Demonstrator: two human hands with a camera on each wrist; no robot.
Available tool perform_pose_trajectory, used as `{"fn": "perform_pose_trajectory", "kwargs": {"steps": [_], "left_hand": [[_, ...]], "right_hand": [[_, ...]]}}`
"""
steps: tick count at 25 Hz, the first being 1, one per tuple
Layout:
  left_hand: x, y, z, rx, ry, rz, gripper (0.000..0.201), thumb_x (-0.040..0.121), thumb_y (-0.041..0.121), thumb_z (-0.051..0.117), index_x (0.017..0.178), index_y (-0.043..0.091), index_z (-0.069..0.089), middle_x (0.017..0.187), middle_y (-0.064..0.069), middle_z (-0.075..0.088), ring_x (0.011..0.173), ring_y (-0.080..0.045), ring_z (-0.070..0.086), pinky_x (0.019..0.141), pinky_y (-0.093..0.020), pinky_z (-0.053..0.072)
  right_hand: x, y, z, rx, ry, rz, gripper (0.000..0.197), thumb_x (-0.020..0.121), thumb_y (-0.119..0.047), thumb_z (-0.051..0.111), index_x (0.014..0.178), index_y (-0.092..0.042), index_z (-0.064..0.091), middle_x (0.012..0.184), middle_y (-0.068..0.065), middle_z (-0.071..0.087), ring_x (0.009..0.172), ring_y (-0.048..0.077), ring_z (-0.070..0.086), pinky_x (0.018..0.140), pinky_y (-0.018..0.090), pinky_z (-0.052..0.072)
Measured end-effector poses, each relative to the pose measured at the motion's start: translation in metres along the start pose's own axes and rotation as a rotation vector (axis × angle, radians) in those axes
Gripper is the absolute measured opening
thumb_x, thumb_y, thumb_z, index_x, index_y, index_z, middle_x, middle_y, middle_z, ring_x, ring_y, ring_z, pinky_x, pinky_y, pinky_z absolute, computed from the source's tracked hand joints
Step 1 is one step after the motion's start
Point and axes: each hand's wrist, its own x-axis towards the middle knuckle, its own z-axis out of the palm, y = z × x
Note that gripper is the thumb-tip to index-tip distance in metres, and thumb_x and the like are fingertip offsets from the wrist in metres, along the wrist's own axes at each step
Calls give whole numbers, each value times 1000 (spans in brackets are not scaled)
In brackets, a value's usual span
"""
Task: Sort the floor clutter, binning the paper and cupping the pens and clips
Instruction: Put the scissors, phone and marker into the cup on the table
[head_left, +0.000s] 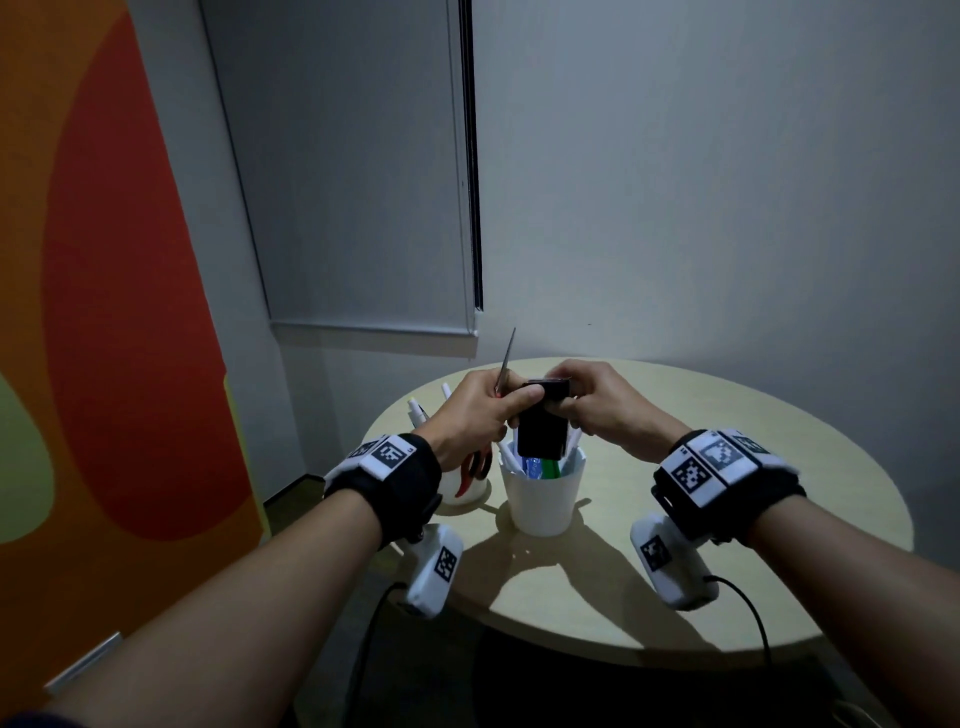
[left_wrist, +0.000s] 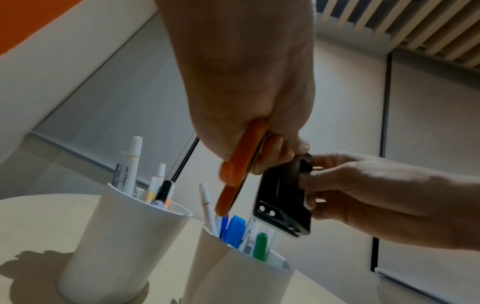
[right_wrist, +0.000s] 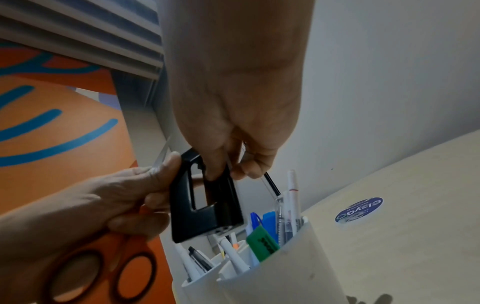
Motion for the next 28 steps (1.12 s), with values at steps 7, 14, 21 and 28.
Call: {"fn": "perform_pose_trajectory", "kwargs": {"steps": [7, 14, 21, 28], "left_hand": [[17, -3, 26, -277, 276, -64, 22, 92, 17, 40, 104, 9, 55, 104, -12, 54, 87, -17, 54, 65, -26, 44], [19, -29, 13, -404, 406, 41, 16, 97, -2, 49, 100, 5, 63, 110, -10, 71, 101, -17, 68, 85, -27, 51], [23, -56, 23, -265, 397, 14, 9, 90, -3, 61, 99, -3, 63, 101, -17, 72, 98, -21, 72, 91, -37, 56], [26, -70, 32, 183, 354, -84, 13, 81, 18, 78, 85, 12, 67, 82, -5, 71, 78, -22, 69, 69, -33, 58]], "right_hand": [[14, 6, 9, -64, 245, 18, 12, 82, 4, 60, 91, -4, 57, 86, 21, 67, 53, 29, 61, 47, 35, 53], [10, 24, -1, -116, 309, 136, 37, 70, 2, 44, 104, -12, 49, 101, 21, 63, 50, 34, 67, 39, 29, 50], [8, 36, 12, -206, 254, 172, 28, 67, -2, 48, 90, -17, 53, 91, 20, 63, 67, 36, 68, 46, 38, 58], [2, 42, 9, -331, 135, 129, 22, 70, -6, 61, 87, -17, 54, 94, 11, 62, 88, 32, 61, 65, 39, 56]]}}
